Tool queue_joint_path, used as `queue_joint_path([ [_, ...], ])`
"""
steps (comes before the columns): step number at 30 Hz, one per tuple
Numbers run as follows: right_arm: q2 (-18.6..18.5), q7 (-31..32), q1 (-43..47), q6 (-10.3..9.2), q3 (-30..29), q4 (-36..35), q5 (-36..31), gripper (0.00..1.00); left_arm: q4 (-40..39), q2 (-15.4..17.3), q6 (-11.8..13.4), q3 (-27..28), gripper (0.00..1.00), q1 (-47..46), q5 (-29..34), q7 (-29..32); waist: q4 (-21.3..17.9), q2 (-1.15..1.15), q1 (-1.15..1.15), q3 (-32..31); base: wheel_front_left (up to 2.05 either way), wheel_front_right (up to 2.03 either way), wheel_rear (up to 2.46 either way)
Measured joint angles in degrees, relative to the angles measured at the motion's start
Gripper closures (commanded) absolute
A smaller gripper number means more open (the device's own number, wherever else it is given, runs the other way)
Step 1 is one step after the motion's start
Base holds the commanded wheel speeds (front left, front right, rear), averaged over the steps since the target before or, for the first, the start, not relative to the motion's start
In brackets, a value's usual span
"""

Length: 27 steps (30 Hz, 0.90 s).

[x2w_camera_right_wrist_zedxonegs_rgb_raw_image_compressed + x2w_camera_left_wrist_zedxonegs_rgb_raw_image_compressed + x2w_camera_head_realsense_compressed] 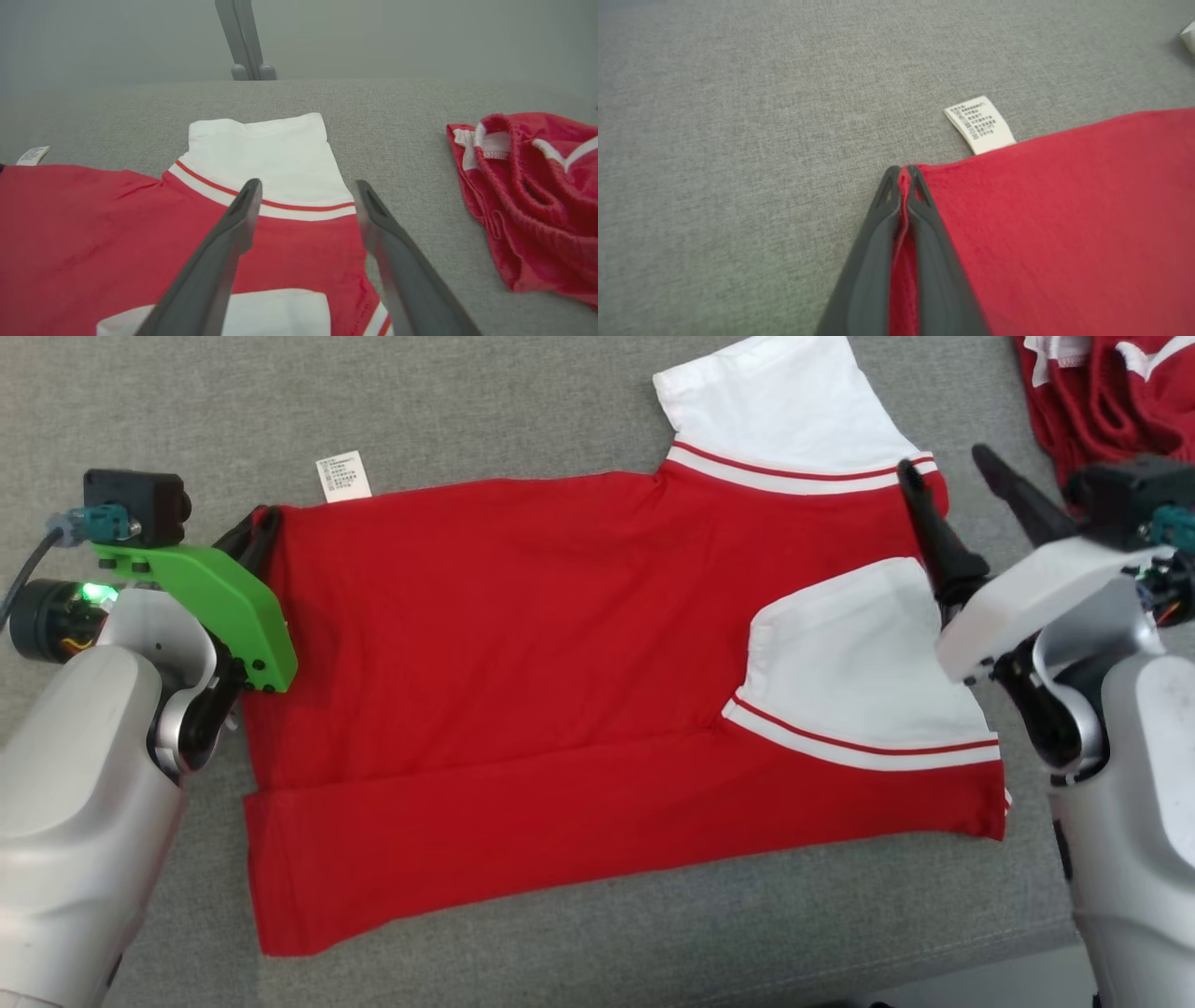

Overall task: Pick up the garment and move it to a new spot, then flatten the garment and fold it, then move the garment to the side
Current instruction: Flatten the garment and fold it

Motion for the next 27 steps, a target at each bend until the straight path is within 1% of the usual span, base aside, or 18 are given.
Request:
queue_joint_path([
  [4,-1.12,1.24,-6.49,0.0,-0.2,3.66,-0.93,0.0,-1.48,-0.6,-0.16,-0.11,1.0,-0.4,0.4,-2.15,1.2,0.0,0.0,0.39,0.0,0.0,0.0],
  [7,-1.74,2.45,-11.95,0.0,-0.45,8.35,-1.58,0.0,-3.7,-1.22,-0.57,-0.32,1.0,-0.72,0.82,-3.64,2.36,0.0,0.0,0.82,0.0,0.0,0.0],
  [16,-3.87,4.97,-26.14,0.0,-2.54,26.29,-5.86,0.0,-11.21,-3.33,-0.66,-2.27,1.0,-1.9,2.68,-6.44,7.36,0.0,0.0,3.08,0.0,0.0,0.0],
  [23,-4.5,4.83,-31.92,0.0,-4.49,37.42,-8.45,0.0,-13.92,-4.67,-0.56,-3.36,1.0,-2.25,3.49,-7.33,10.73,0.0,0.0,5.61,0.0,0.0,0.0],
  [27,-4.46,3.79,-33.84,0.0,-4.5,41.4,-9.26,0.0,-14.54,-4.9,-0.53,-3.58,1.0,-2.25,3.5,-7.76,11.61,0.0,0.0,6.69,0.0,0.0,0.0],
])
